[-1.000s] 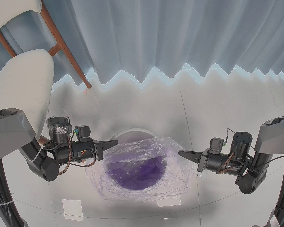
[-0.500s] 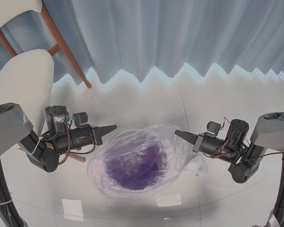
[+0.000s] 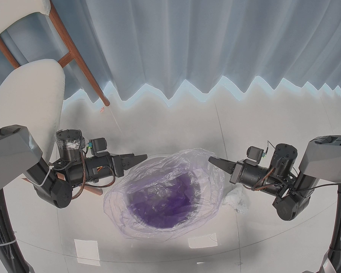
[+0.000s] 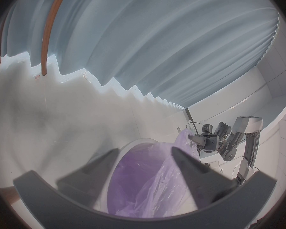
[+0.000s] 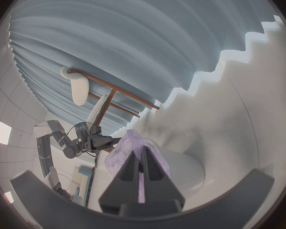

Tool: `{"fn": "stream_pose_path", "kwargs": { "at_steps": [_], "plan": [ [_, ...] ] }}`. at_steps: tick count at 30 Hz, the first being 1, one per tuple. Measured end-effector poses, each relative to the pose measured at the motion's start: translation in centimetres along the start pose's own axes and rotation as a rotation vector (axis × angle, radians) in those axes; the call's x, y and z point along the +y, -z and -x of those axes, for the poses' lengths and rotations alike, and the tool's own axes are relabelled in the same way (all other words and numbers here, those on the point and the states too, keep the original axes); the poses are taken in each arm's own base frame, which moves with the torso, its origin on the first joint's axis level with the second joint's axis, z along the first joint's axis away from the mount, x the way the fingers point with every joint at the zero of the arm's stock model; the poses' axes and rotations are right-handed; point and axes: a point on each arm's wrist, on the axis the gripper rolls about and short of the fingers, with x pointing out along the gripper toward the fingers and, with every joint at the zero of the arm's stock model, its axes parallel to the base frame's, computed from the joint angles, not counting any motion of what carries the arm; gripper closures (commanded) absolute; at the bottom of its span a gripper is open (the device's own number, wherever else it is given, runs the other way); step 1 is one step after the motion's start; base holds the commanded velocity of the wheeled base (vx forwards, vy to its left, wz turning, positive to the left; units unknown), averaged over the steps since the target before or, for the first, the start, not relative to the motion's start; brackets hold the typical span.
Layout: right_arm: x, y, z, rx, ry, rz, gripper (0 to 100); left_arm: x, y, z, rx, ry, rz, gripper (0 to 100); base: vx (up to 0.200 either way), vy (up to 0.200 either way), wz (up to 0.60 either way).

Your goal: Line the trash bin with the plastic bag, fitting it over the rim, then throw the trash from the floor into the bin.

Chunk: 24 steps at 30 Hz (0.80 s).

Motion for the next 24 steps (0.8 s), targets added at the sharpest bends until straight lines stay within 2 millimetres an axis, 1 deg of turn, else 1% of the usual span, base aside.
{"fn": "stream_pose_path", "kwargs": {
  "at_steps": [5,9,10,13,17,24],
  "plan": [
    [0.0,0.1,0.0,0.002,0.001,-0.001,100,-0.3,0.5,-0.2,0.04,0.064,0.012,0,0.0,0.0,0.0],
    [0.0,0.1,0.0,0.004,0.001,-0.001,100,-0.6,1.1,-0.4,0.063,0.08,0.021,0,0.0,0.0,0.0],
    [0.0,0.1,0.0,0.004,0.002,-0.001,100,-0.6,1.4,-0.5,0.069,0.083,0.022,100,0.0,0.0,0.0],
    [0.0,0.1,0.0,0.005,0.002,-0.001,100,-0.6,2.0,-0.5,0.086,0.087,0.027,100,0.0,0.0,0.0],
    [0.0,0.2,0.0,0.005,0.002,-0.002,100,-0.5,2.4,-0.6,0.097,0.087,0.035,100,0.0,0.0,0.0],
    [-0.1,0.0,-0.1,-0.001,-0.001,-0.002,100,-0.2,2.2,-0.6,0.087,0.08,0.04,100,0.0,0.0,0.0]
  ]
}}
